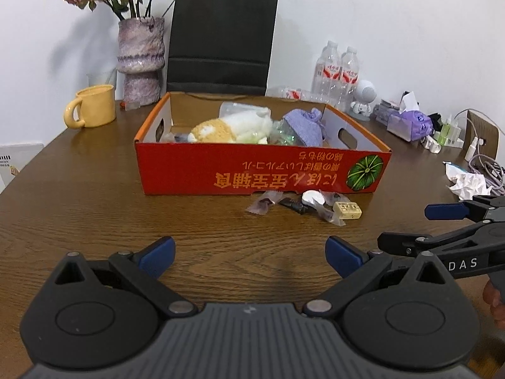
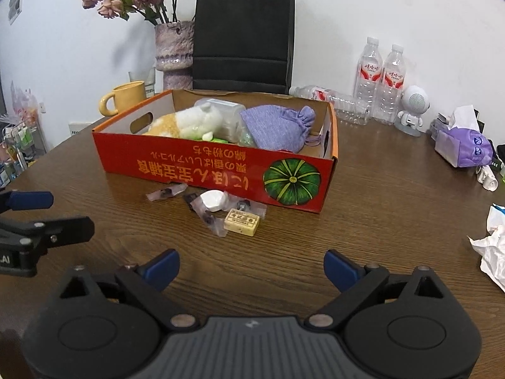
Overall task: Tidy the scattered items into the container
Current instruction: 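Move both tools back to the remaining candies and yellow soap bar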
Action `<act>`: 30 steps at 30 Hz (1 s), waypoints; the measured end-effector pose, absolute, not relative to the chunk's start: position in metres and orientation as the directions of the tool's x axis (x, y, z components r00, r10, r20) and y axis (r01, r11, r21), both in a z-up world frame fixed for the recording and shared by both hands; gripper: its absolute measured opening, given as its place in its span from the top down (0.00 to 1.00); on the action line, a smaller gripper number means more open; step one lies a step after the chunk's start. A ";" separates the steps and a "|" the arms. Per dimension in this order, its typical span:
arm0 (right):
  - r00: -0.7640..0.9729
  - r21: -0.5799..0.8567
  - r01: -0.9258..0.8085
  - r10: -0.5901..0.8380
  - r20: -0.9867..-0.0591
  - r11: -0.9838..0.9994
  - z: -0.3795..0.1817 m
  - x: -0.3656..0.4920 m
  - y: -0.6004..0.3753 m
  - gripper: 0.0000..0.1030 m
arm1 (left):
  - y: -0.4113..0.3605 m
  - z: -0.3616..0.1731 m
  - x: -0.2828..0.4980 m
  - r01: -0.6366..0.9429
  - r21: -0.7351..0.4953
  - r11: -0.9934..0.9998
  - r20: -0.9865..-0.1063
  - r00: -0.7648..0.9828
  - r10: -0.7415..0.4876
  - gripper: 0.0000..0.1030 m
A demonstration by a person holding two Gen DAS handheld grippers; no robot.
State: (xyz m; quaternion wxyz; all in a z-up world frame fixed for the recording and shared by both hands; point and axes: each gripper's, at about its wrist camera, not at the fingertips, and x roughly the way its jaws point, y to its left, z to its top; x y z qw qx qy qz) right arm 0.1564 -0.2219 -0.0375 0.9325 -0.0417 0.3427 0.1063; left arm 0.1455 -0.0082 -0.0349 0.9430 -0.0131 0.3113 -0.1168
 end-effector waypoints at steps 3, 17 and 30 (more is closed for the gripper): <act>0.727 0.017 -0.231 0.185 -0.662 0.973 -0.041 0.163 -0.222 0.12 | -0.013 -0.038 0.156 0.222 -0.097 0.970 -0.595 0.768 -0.235 0.00; 0.693 0.077 -0.187 0.187 -0.696 0.979 -0.050 0.227 -0.221 0.44 | -0.039 -0.060 0.231 0.244 0.001 0.970 -0.639 0.746 -0.187 0.26; 0.690 0.105 -0.202 0.218 -0.691 0.974 -0.056 0.235 -0.214 0.51 | -0.049 -0.070 0.239 0.320 0.016 0.947 -0.628 0.741 -0.239 0.73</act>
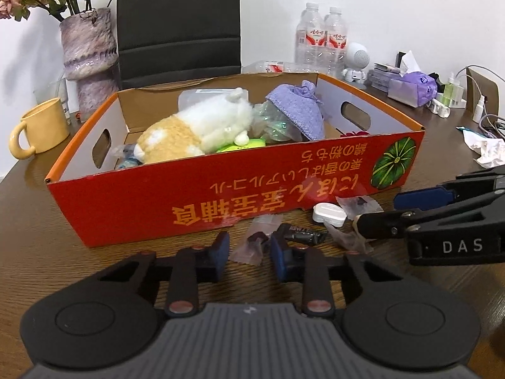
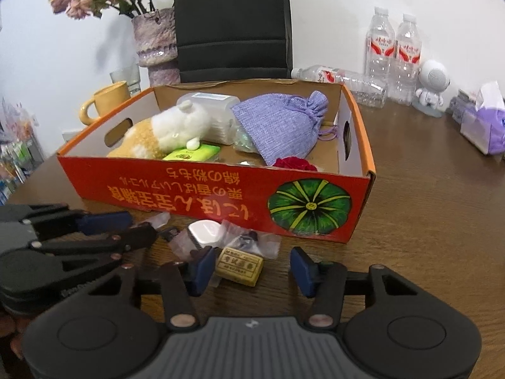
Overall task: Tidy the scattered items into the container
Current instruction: 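Move both tools back to the remaining candies and yellow soap bar, then grasp a clear candy packet with the left tool while the right tool grasps the yellow soap bar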
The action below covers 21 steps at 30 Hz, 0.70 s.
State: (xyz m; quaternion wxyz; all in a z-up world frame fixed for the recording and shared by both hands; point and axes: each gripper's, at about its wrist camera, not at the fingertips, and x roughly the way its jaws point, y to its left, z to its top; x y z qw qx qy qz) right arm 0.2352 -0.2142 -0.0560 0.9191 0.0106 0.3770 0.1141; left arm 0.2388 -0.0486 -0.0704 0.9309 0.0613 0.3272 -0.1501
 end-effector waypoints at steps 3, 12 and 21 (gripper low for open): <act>0.690 0.111 -0.196 0.218 -0.690 0.974 -0.057 0.236 -0.213 0.53 | -0.048 -0.071 0.238 0.321 0.011 0.947 -0.625 0.742 -0.244 0.74; 0.676 0.163 -0.218 0.270 -0.686 0.962 -0.057 0.231 -0.209 0.59 | -0.048 -0.072 0.237 0.315 0.007 0.949 -0.614 0.750 -0.245 0.74; 0.679 0.142 -0.255 0.282 -0.678 0.956 -0.058 0.227 -0.200 0.59 | -0.049 -0.072 0.233 0.322 0.030 0.946 -0.607 0.758 -0.239 0.80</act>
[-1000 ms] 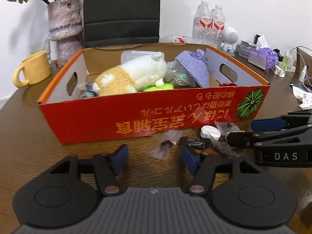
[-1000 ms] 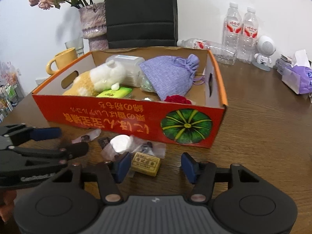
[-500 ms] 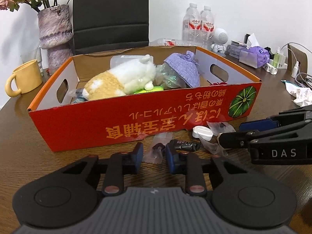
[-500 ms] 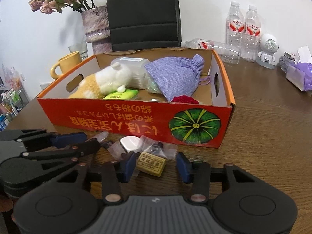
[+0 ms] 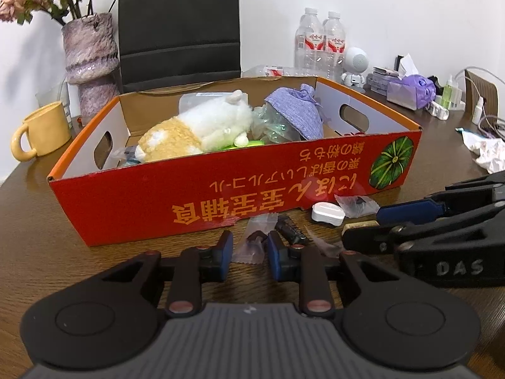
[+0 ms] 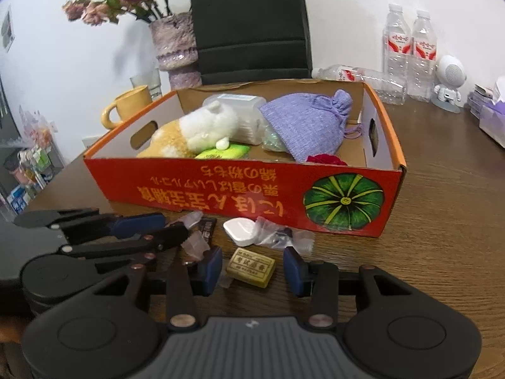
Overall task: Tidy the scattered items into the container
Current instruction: 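Grasp a clear candy packet with the left tool while the right tool grasps the yellow soap bar, then carry the candy packet and soap bar into the box and open both tools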
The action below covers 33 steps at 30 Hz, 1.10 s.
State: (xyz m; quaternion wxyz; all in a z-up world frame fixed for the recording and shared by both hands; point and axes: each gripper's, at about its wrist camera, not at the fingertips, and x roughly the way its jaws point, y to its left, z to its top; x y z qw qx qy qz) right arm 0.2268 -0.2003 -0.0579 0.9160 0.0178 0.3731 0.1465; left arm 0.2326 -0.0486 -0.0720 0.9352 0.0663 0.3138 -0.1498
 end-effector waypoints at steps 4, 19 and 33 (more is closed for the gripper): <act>0.687 0.080 -0.264 0.246 -0.684 0.961 -0.062 0.224 -0.194 0.68 | -0.049 -0.072 0.225 0.320 0.047 0.946 -0.597 0.768 -0.230 0.83; 0.755 0.142 -0.248 0.283 -0.591 0.958 -0.024 0.200 -0.216 0.69 | -0.026 -0.025 0.175 0.328 -0.047 0.943 -0.467 0.828 -0.311 0.90; 0.817 0.159 -0.237 0.285 -0.501 0.959 0.035 0.242 -0.215 0.69 | -0.013 0.036 0.218 0.270 -0.056 0.961 -0.352 0.895 -0.272 0.90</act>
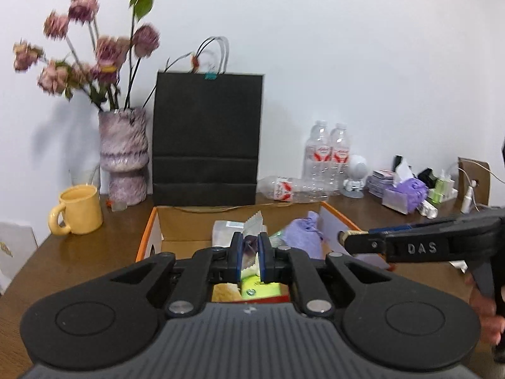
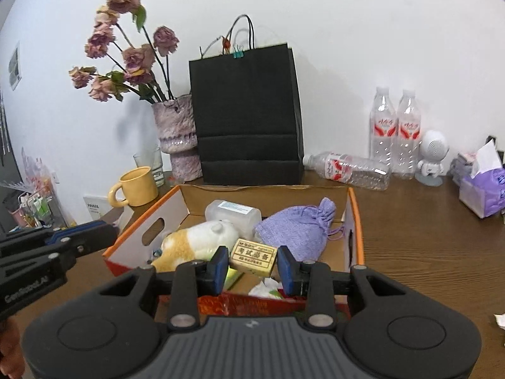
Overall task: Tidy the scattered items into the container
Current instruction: 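Carry the candy packet and soap bar into the box and open both tools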
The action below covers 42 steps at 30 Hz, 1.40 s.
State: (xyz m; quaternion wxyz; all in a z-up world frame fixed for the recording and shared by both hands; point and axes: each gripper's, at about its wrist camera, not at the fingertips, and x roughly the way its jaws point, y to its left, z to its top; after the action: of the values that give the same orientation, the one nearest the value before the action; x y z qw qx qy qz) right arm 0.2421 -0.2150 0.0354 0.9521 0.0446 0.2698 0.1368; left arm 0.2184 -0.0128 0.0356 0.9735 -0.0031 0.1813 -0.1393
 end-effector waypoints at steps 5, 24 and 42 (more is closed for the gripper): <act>0.798 0.155 -0.232 0.279 -0.534 0.960 0.024 0.272 -0.204 0.69 | -0.001 0.026 0.259 0.221 -0.085 0.972 -0.392 0.889 -0.236 0.90; 0.752 0.023 -0.221 0.185 -0.633 0.975 -0.027 0.333 -0.191 0.68 | 0.021 -0.031 0.323 0.141 -0.099 0.985 -0.524 0.834 -0.172 0.88; 0.795 0.041 -0.205 0.190 -0.576 0.978 -0.005 0.313 -0.193 0.08 | 0.003 -0.005 0.277 0.129 -0.032 0.991 -0.343 0.930 -0.133 0.00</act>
State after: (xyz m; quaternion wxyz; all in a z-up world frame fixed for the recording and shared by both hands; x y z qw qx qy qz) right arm 0.3131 -0.1926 -0.0050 0.9473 -0.0119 0.3027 0.1042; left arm 0.2768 0.0026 -0.0055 0.9823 -0.0044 0.1751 -0.0667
